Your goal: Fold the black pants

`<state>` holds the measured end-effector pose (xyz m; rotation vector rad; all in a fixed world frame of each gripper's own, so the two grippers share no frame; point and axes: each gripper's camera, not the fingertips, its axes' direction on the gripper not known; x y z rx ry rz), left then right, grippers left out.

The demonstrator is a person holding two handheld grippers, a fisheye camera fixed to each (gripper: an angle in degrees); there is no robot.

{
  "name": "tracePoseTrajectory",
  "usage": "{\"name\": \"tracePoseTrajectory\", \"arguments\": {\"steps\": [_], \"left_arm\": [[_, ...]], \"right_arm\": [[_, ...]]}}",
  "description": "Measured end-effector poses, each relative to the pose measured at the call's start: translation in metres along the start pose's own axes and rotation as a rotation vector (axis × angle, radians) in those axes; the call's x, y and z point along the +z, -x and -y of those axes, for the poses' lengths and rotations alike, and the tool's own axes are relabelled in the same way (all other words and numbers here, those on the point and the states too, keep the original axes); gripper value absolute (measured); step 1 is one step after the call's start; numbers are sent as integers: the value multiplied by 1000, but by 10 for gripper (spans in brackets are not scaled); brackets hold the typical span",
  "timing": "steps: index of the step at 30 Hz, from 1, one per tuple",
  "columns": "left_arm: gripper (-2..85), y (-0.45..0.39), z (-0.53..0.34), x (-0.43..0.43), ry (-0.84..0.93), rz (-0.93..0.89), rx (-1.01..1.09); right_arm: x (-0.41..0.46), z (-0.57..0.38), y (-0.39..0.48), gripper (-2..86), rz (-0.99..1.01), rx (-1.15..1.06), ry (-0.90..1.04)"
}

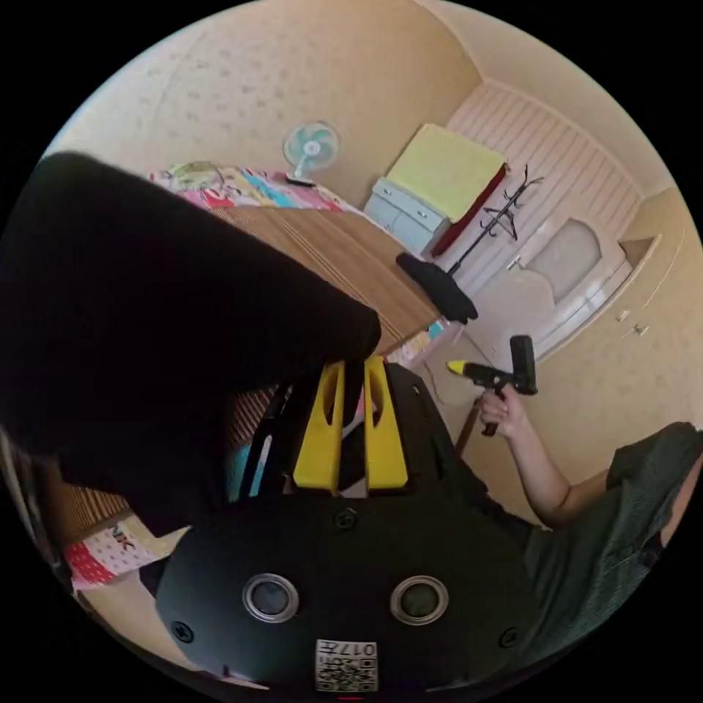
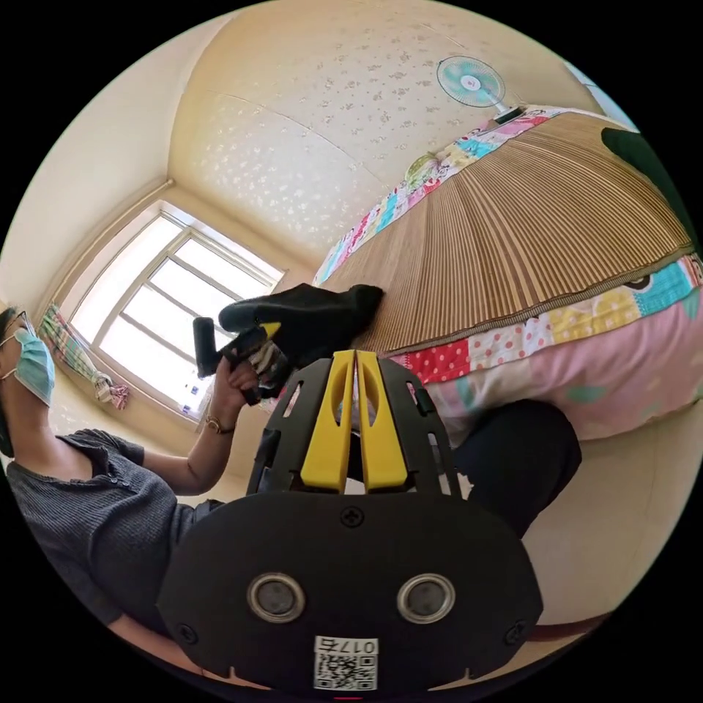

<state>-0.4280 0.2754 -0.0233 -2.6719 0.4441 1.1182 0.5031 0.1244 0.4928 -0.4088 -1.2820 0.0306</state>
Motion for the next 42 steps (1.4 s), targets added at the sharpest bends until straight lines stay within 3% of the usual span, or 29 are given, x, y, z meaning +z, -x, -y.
{"name": "tracePoseTrajectory", "arguments": {"steps": [2, 5, 7, 13, 17, 22, 26, 28, 30, 36, 42], "left_arm": [[40, 7, -35, 35, 87, 9, -74], [15, 40, -94, 49, 75, -162, -253], [4, 51, -114, 41, 66, -254, -252], [-1, 74, -152, -68, -178, -106, -218], [19, 104, -177, -129, -406, 241, -434], [76, 159, -152, -91, -288, 67, -554], [76, 164, -117, -64, -232, 167, -610], [25, 154, -103, -65, -294, 61, -571], [11, 122, -86, -67, -461, -158, -433], [1, 27, -45, -13, -312, 6, -206], [0, 3, -68, 27, -250, -39, -195]], "right_arm": [[14, -2, -4, 8, -16, 15, 32], [49, 3, 3, 11, -8, -9, 96], [88, 15, 20, 13, 6, -59, 164], [193, 48, 99, 18, 113, -254, 278], [238, 38, 136, 14, 155, -363, 292], [293, -8, 146, 5, 124, -386, 430], [286, -34, 137, 5, 67, -360, 433], [274, -44, 128, 7, 33, -319, 407], [266, -45, 128, 9, 19, -300, 373], [284, -10, 188, 39, -19, -383, 268], [431, 16, 326, 94, -187, -722, 435]]}}
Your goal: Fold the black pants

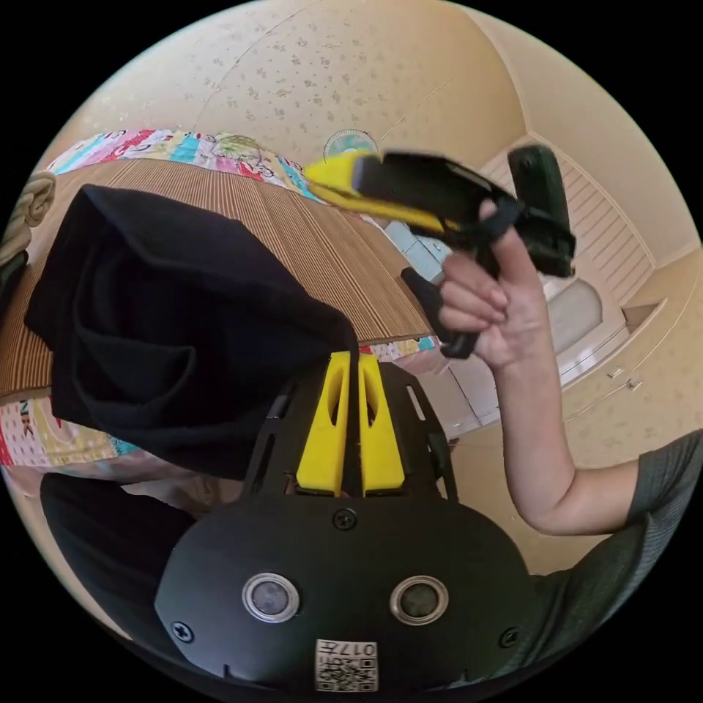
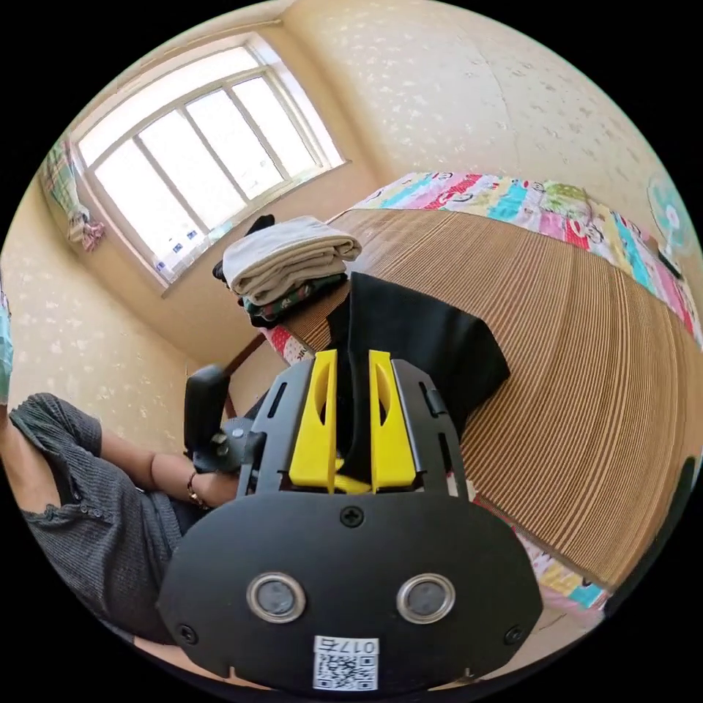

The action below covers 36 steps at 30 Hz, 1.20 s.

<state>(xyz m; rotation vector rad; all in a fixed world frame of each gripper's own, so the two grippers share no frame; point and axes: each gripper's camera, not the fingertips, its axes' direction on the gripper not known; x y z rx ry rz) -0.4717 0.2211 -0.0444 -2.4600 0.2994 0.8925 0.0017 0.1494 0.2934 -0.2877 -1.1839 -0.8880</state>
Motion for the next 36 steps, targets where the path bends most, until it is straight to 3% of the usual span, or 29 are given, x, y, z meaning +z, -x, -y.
{"name": "tracePoseTrajectory", "arguments": {"steps": [8, 10, 12, 14, 17, 19, 22, 26, 30, 36], "left_arm": [[0, -9, -9, 0, 3, 44, 45], [0, -13, -13, -1, -1, 59, 57], [-1, -19, -17, -1, 11, 78, 74], [-1, -23, -19, -5, 21, 107, 94], [7, -14, -30, -25, -15, 114, 58], [21, 5, -42, -43, -82, 87, -62], [60, 38, -61, -84, -244, 29, -208], [101, 81, -86, -138, -482, -85, -428], [159, 80, -70, -151, -500, -268, -447], [204, 23, -49, -178, -484, 7, -397]], "right_arm": [[233, 165, 149, 155, -605, -431, 464], [314, 172, 156, 134, -774, -529, 736], [356, 165, 144, 88, -923, -561, 835], [364, 162, 138, 55, -882, -525, 823], [307, 168, 128, 40, -621, -274, 616], [231, 151, 100, 38, -338, -49, 382], [141, 95, 77, 36, -117, 106, 119], [41, 17, 93, 33, -52, 169, -201], [-46, -45, 145, 30, -45, 138, -493], [-137, -103, 211, 31, 35, 56, -731]]}}
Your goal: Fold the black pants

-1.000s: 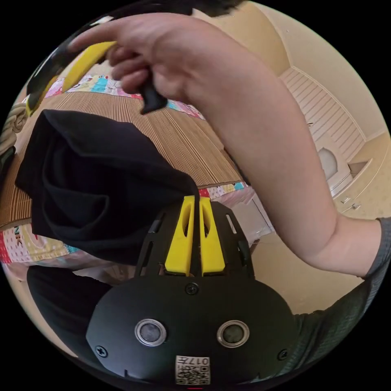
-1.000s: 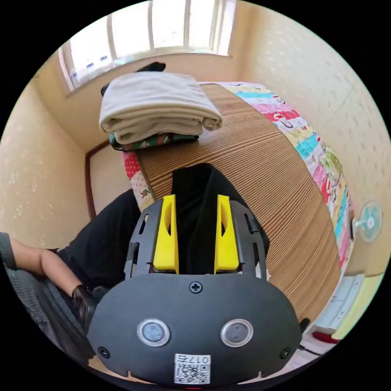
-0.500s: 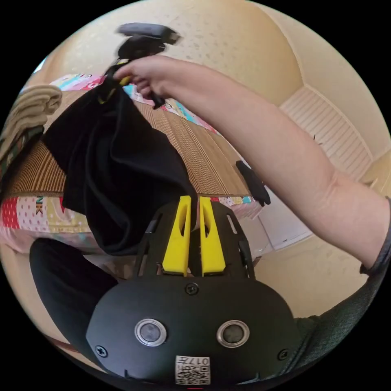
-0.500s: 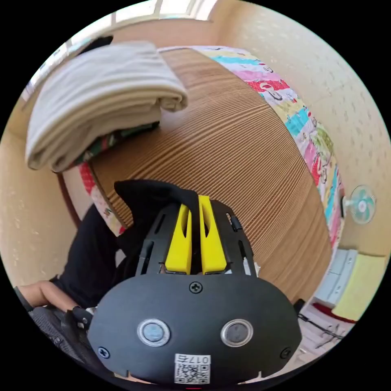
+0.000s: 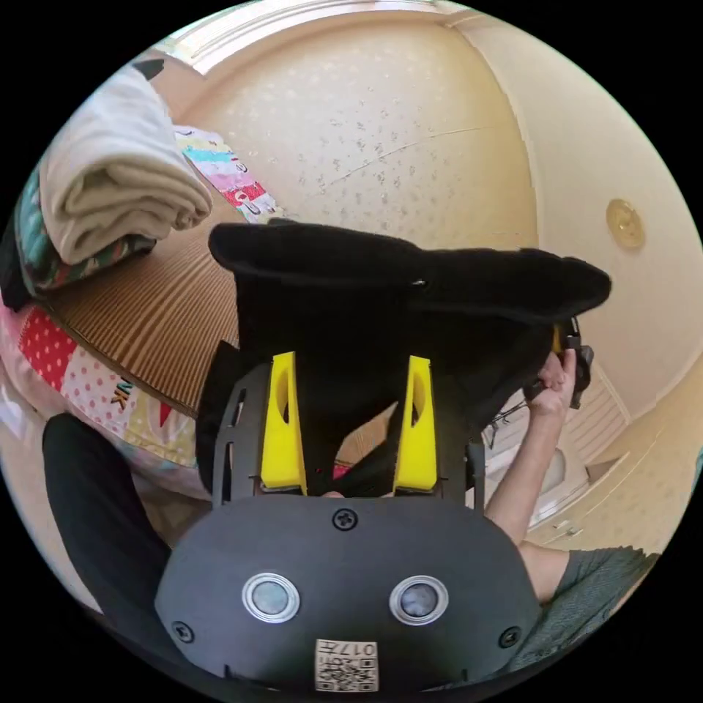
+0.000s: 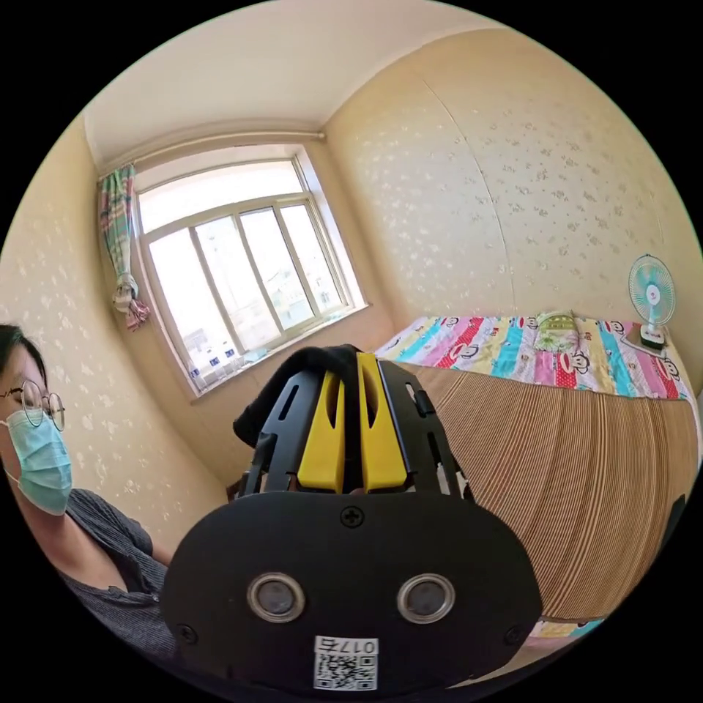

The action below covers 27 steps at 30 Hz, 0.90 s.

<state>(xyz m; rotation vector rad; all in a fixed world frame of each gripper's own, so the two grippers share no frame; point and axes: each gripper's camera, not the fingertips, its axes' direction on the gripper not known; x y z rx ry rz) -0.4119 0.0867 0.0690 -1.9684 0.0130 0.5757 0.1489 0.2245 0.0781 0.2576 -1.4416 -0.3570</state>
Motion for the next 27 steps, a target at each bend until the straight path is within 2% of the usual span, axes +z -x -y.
{"name": "tracePoseTrajectory", "arguments": {"steps": [3, 5, 7, 12, 15, 16, 19, 23, 25, 27], "left_arm": [[209, -26, -15, 2, 50, 72, 64], [221, -45, -29, 0, 37, 100, 112], [235, -69, -43, -11, -40, 95, 192], [229, -175, -86, -63, -370, 230, 622], [204, -225, -118, -92, -463, 199, 872], [199, -231, -123, -97, -462, 180, 892], [192, -248, -146, -99, -349, 88, 923], [196, -258, -198, -35, -118, 180, 968], [204, -274, -220, -14, -32, 111, 992], [209, -305, -244, -4, 30, -46, 1069]], "right_arm": [[-47, 2, 34, 30, 91, -66, -82], [-77, 1, 56, 30, 74, -122, -141], [-116, 0, 74, 31, 33, -150, -195], [-193, 2, 68, 29, 63, -101, -292], [-238, 4, 52, 31, 102, -62, -350], [-253, 5, 47, 31, 121, -51, -367], [-275, 5, 39, 33, 180, -31, -418], [-278, 7, 37, 34, 308, -7, -453], [-272, 11, 48, 35, 304, -12, -475], [-270, 14, 59, 35, 270, -18, -504]]}}
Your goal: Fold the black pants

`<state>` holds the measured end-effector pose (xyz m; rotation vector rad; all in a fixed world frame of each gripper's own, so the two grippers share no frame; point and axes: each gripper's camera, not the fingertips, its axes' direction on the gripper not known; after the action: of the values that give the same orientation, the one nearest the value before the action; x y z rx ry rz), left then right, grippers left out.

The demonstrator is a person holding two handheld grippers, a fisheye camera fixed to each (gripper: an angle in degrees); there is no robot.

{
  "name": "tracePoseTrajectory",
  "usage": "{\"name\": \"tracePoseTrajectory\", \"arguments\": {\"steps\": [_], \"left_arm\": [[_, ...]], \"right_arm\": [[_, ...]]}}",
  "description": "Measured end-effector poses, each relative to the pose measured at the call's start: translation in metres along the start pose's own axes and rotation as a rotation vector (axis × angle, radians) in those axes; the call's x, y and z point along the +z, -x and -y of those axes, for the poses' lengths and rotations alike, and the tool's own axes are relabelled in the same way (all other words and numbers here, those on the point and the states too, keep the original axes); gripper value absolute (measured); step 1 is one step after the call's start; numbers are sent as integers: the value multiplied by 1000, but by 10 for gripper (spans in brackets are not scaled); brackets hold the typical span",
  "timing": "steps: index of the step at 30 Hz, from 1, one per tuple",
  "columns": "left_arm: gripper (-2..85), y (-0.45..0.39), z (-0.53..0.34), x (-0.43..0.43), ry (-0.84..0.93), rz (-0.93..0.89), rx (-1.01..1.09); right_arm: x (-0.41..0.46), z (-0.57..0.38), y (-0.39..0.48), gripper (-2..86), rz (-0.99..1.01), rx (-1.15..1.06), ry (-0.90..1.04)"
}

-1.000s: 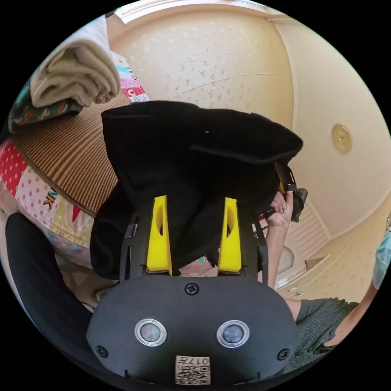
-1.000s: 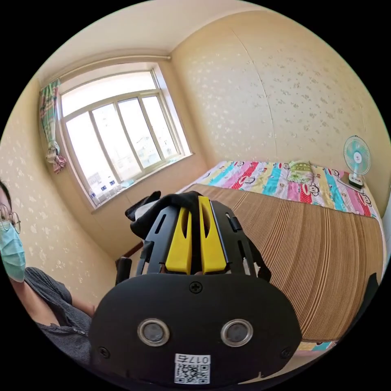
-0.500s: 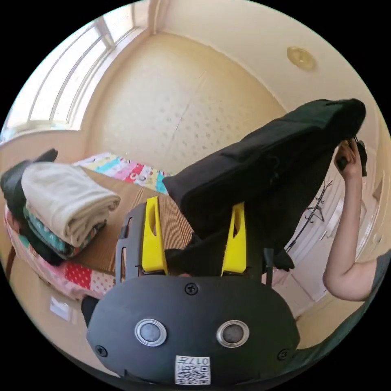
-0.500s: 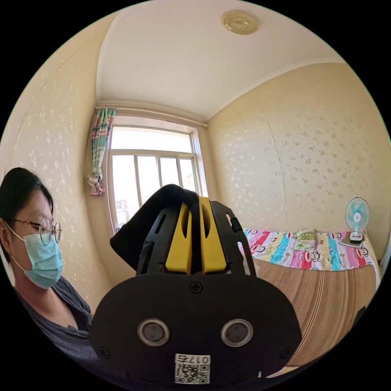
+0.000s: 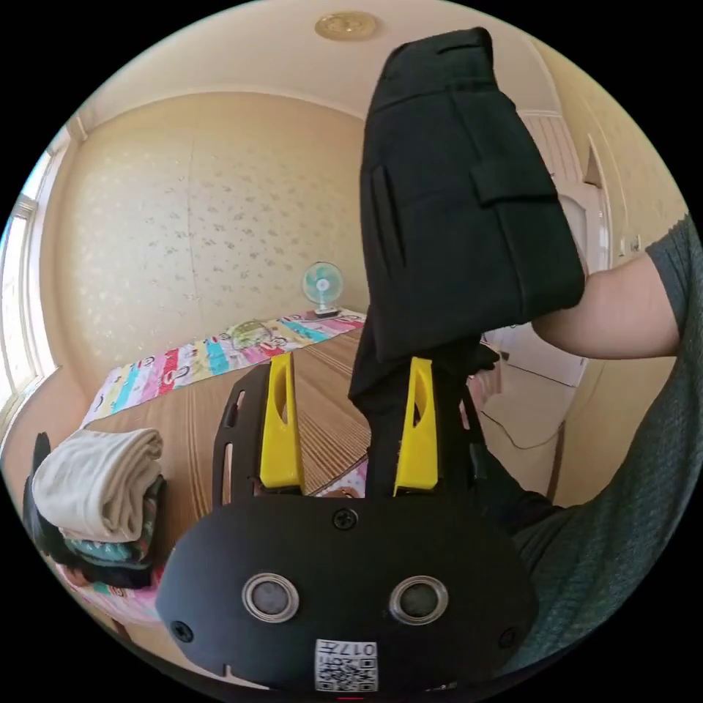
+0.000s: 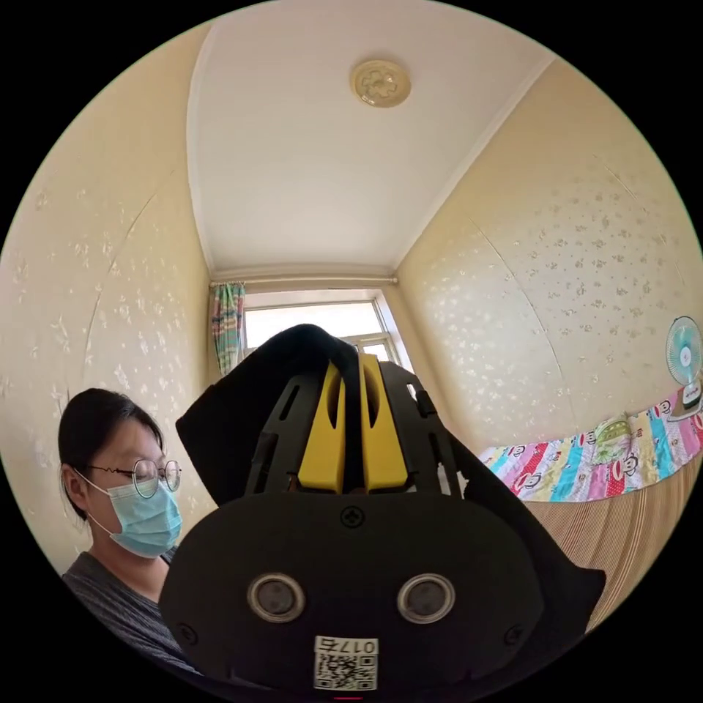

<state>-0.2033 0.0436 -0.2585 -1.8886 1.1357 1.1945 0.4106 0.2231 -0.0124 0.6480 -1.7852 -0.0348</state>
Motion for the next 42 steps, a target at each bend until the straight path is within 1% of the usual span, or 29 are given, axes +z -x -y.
{"name": "tracePoseTrajectory", "arguments": {"steps": [2, 3, 4, 5, 7, 9, 10, 12, 13, 16, 18, 20, 23, 25, 28, 29, 30, 31, 32, 33, 34, 35, 36, 37, 38, 39, 40, 41, 42], "left_arm": [[211, -27, 17, -1, -19, 2, 89], [207, -42, 27, -6, -43, 53, 145], [205, -48, 31, -10, -58, 81, 162], [187, -55, 38, -22, -115, 125, 168], [138, -52, 41, -53, -260, 174, 69], [30, -24, 36, -107, -519, 161, -115], [26, -16, 36, -119, -566, 137, -138], [11, 27, 56, -165, -662, 54, -208], [8, 38, 64, -175, -671, 40, -225], [5, 93, 97, -206, -666, 21, -389], [7, 123, 105, -213, -698, 8, -483], [9, 132, 101, -212, -725, -7, -503], [12, 122, 85, -204, -748, 46, -429], [15, 111, 77, -196, -746, 106, -366], [23, 98, 75, -180, -748, 256, -258], [28, 96, 80, -169, -738, 334, -199], [34, 103, 90, -153, -714, 387, -175], [37, 111, 98, -145, -695, 391, -183], [39, 134, 120, -128, -658, 372, -215], [40, 167, 155, -108, -626, 354, -218], [41, 185, 177, -98, -606, 359, -199], [43, 230, 235, -72, -545, 387, -140], [46, 282, 301, -38, -421, 423, -93], [50, 313, 334, -19, -341, 438, -97], [59, 381, 383, 15, -198, 455, -210], [62, 439, 404, 38, -127, 480, -364], [64, 459, 406, 45, -115, 491, -412], [46, 481, 403, 55, -94, 531, -430], [40, 487, 393, 66, -66, 557, -356]], "right_arm": [[3, 4, 8, 35, -14, -12, -26], [3, 9, 14, 36, -17, -21, -44], [3, 15, 21, 36, -38, -49, -55], [3, 19, 25, 37, -63, -70, -56], [1, 31, 43, 37, -244, -147, -87], [0, 42, 54, 37, -372, -221, -83], [-2, 49, 55, 36, -407, -245, -70], [-9, 62, 49, 36, -373, -240, -41], [-16, 70, 41, 36, -321, -223, -25], [-31, 81, 20, 36, -209, -150, 8], [-35, 82, 6, 36, -177, -108, 54], [-39, 79, -8, 36, -153, -57, 102], [-54, 61, -29, 35, -140, 8, 134], [-67, 41, -39, 34, -153, 0, 111], [-76, 23, -60, 31, -196, 14, 39], [-76, 21, -68, 30, -209, 29, 19], [-71, 22, -88, 29, -230, 59, -6], [-57, 31, -117, 29, -251, 97, -8], [-48, 39, -134, 29, -265, 120, -4], [-21, 62, -175, 30, -306, 164, 12], [15, 97, -224, 30, -361, 189, 37], [37, 118, -252, 31, -391, 192, 56], [85, 164, -313, 33, -446, 187, 126], [125, 204, -370, 40, -540, 199, 202], [139, 218, -391, 43, -628, 215, 220], [157, 236, -417, 38, -802, 255, 256], [169, 245, -429, 34, -852, 283, 278], [174, 246, -430, 32, -817, 261, 288], [187, 240, -427, 30, -730, 189, 339]]}}
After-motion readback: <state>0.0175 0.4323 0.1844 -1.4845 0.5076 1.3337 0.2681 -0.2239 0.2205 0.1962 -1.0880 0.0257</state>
